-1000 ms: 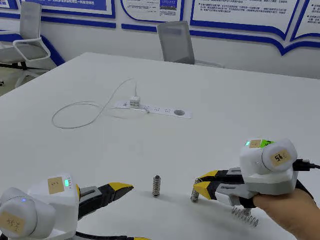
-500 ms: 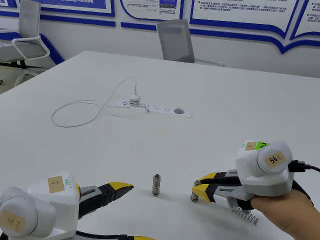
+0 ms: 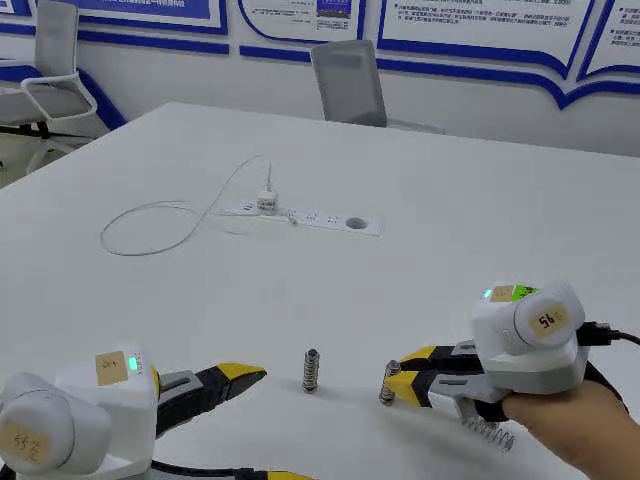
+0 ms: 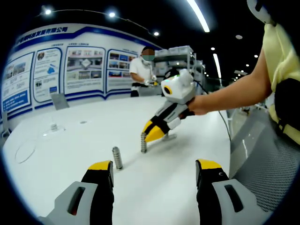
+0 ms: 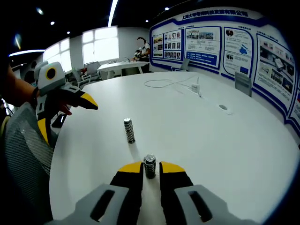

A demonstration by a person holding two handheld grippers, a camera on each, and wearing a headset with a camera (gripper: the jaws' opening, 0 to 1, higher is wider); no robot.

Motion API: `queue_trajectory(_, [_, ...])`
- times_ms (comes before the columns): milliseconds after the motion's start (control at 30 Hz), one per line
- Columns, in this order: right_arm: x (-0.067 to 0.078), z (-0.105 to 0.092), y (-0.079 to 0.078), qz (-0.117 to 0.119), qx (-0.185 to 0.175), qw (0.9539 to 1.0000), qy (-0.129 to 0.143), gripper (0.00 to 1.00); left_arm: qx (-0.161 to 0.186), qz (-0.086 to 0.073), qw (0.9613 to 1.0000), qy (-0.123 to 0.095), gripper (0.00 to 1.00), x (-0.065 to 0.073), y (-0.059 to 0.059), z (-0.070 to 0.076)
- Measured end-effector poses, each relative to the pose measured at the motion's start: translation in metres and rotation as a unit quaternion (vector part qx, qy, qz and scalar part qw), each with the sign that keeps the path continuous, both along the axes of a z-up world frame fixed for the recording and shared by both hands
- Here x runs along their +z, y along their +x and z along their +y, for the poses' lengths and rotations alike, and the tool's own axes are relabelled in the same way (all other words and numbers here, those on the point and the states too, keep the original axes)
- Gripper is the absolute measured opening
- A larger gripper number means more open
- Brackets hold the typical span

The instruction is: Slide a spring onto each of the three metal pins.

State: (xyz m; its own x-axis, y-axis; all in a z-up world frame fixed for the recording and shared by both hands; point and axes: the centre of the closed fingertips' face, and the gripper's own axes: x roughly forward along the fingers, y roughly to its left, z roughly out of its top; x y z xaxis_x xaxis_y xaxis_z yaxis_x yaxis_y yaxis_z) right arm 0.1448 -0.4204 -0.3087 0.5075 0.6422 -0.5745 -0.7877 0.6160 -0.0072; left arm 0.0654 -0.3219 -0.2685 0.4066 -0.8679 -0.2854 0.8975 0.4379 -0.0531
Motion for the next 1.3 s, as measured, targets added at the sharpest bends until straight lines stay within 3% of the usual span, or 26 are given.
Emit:
queue_trajectory(667, [0.008,-0.016,-0.015,-0.011,-0.009,0.9999,-0.003,0.16,-0.012,-0.005,0.9999,0.001,0.73,0.003,-0.001,-0.008])
queue_trajectory(1300, [0.005,-0.038,-0.04,-0.011,-0.025,0.9996,-0.007,0.16,-0.022,-0.01,0.9997,0.002,0.72,0.005,-0.002,-0.015])
